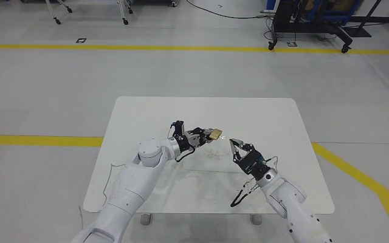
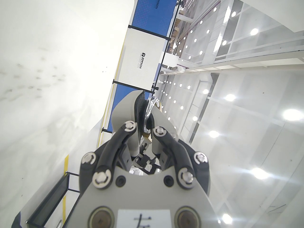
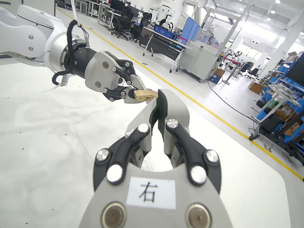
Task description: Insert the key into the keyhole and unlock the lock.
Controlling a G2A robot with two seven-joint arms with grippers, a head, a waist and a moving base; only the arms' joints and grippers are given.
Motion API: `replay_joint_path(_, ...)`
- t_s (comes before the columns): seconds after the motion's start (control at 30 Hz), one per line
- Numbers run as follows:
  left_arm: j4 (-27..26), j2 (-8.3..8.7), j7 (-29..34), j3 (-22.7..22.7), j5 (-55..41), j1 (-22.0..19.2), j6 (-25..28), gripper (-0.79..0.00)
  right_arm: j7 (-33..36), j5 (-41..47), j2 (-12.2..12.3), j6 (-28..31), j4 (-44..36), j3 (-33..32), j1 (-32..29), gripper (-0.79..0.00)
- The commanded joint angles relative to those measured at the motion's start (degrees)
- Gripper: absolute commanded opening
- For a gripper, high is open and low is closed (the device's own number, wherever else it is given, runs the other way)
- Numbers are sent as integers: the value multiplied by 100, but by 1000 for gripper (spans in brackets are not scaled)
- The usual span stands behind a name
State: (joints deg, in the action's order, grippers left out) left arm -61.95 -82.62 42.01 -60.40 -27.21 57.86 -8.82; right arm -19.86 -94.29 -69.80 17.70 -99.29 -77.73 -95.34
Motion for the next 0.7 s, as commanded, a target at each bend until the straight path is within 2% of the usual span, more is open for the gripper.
replay_joint_path(0.0, 1, 1, 12, 4, -23, 2, 9, -785, -1, 1, 0, 0, 0, 0, 0, -785)
replay_joint_path(0.03, -3, 1, 19, 7, -31, 2, 14, -785, -15, 70, -4, 22, 0, 12, -6, -785)
replay_joint_path(0.13, -31, 10, 5, 14, 31, 0, 73, -785, -108, 1388, -28, 626, 170, -23, -11, -785)
replay_joint_path(0.2, -69, 17, 17, -7, 3, 31, 121, -785, -61, 2656, -32, 1469, 386, -65, 3, -785)
replay_joint_path(0.27, -114, 29, 42, -35, -14, 62, 178, -785, 399, 3764, -5, 2275, 649, -162, 133, -785)
replay_joint_path(0.33, -146, 37, 96, -56, -57, 85, 202, -785, 1151, 4639, 33, 2786, 838, -179, 273, -785)
replay_joint_path(0.5, -105, 36, 379, -65, -323, 80, 137, -785, 2806, 6971, 124, 3367, 1077, -1, 528, -785)
replay_joint_path(0.67, -69, 41, 475, -48, -354, 28, 146, -785, 3901, 8594, 211, 3445, 1170, 182, 769, -785)
